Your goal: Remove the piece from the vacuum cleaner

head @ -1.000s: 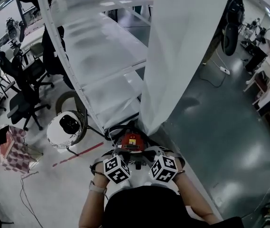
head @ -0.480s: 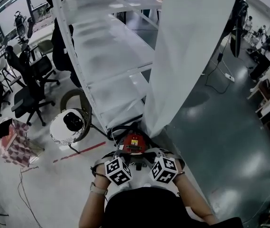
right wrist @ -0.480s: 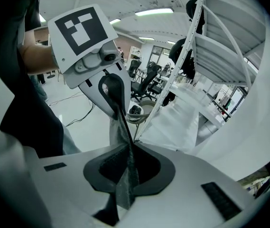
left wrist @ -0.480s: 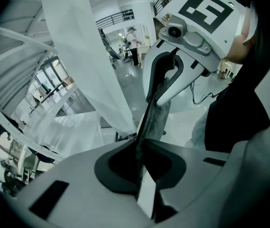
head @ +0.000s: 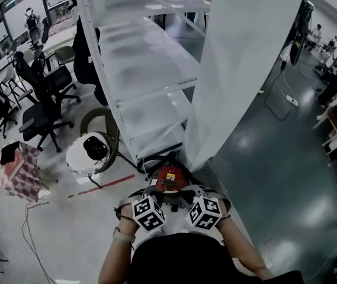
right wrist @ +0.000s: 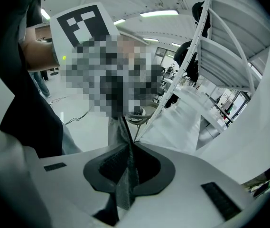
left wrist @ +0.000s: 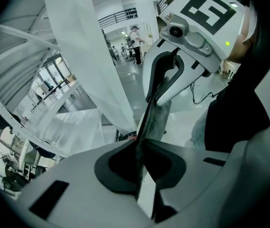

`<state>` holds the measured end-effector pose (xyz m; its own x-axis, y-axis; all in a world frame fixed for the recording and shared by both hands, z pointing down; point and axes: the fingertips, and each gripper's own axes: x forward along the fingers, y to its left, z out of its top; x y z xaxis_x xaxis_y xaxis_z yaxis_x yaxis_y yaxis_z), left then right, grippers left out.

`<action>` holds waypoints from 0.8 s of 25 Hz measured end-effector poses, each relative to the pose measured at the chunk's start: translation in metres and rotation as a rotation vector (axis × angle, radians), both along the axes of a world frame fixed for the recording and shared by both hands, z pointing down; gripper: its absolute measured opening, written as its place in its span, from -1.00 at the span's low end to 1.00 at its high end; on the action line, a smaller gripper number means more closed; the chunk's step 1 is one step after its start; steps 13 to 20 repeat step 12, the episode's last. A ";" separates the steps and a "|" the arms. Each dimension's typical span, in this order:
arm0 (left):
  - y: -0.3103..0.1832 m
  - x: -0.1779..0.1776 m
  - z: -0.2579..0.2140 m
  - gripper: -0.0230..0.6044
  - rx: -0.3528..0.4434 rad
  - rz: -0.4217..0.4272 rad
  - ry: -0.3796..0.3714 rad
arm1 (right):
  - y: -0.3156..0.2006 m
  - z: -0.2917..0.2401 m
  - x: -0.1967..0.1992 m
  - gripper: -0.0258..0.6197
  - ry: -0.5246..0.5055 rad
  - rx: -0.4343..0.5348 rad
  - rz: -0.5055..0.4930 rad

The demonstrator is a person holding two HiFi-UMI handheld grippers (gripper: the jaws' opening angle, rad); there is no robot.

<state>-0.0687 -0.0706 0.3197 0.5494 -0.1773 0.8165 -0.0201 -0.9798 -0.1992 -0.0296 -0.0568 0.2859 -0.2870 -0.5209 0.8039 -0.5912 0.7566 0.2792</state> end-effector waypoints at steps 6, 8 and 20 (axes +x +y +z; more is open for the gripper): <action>0.002 0.000 0.003 -0.77 -0.004 -0.010 -0.002 | 0.002 0.002 0.000 -0.74 0.002 -0.002 -0.009; 0.002 0.000 0.003 -0.77 -0.005 -0.009 -0.006 | 0.002 0.003 0.001 -0.74 0.002 -0.003 -0.008; 0.002 0.002 0.003 -0.77 0.000 -0.010 -0.009 | 0.001 0.003 0.002 -0.74 -0.001 -0.003 -0.008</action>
